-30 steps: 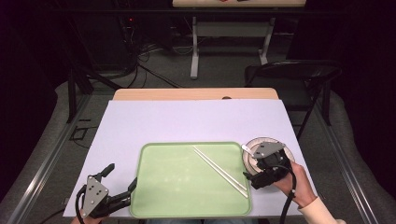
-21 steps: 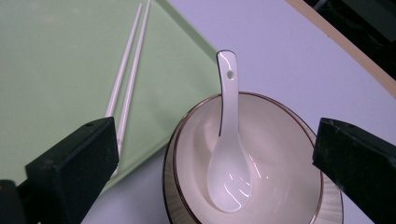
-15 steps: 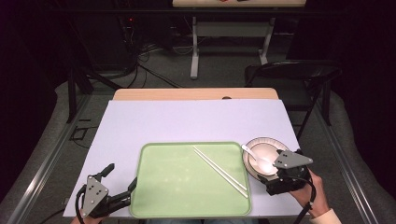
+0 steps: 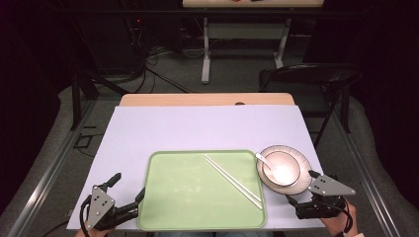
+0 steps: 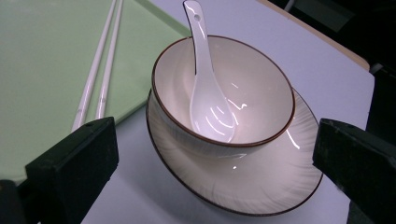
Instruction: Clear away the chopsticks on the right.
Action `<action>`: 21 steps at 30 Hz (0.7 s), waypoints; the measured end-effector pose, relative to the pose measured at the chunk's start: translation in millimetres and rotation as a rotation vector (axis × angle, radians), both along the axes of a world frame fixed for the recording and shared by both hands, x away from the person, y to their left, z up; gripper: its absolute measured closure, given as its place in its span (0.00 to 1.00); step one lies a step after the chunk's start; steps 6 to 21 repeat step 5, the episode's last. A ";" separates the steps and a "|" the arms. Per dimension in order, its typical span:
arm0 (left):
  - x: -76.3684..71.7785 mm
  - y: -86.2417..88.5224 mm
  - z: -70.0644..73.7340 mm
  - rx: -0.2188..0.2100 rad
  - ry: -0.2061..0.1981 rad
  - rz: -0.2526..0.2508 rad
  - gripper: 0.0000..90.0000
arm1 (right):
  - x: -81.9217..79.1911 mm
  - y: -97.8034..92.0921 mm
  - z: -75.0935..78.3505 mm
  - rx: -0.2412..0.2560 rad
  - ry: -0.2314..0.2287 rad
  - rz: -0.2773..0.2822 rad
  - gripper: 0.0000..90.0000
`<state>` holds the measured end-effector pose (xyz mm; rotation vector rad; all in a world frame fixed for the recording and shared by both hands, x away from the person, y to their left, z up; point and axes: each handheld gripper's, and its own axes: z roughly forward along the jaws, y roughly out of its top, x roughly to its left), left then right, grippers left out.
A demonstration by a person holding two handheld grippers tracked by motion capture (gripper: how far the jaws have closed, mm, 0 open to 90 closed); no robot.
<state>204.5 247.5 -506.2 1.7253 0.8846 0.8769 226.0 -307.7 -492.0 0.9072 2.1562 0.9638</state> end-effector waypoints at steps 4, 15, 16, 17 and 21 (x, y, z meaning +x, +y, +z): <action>0.3 0.2 0.1 -0.002 -0.001 -0.001 0.17 | -4.9 -3.1 -1.3 0.006 -0.005 0.006 0.00; 0.3 0.2 0.1 -0.002 -0.001 -0.001 0.17 | -4.9 -3.1 -1.3 0.006 -0.005 0.006 0.00; 0.3 0.2 0.1 -0.002 -0.001 -0.001 0.17 | -4.9 -3.1 -1.3 0.006 -0.005 0.006 0.00; 0.3 0.2 0.1 -0.002 -0.001 -0.001 0.17 | -4.9 -3.1 -1.3 0.006 -0.005 0.006 0.00; 0.3 0.2 0.1 -0.002 -0.001 -0.001 0.17 | -4.9 -3.1 -1.3 0.006 -0.005 0.006 0.00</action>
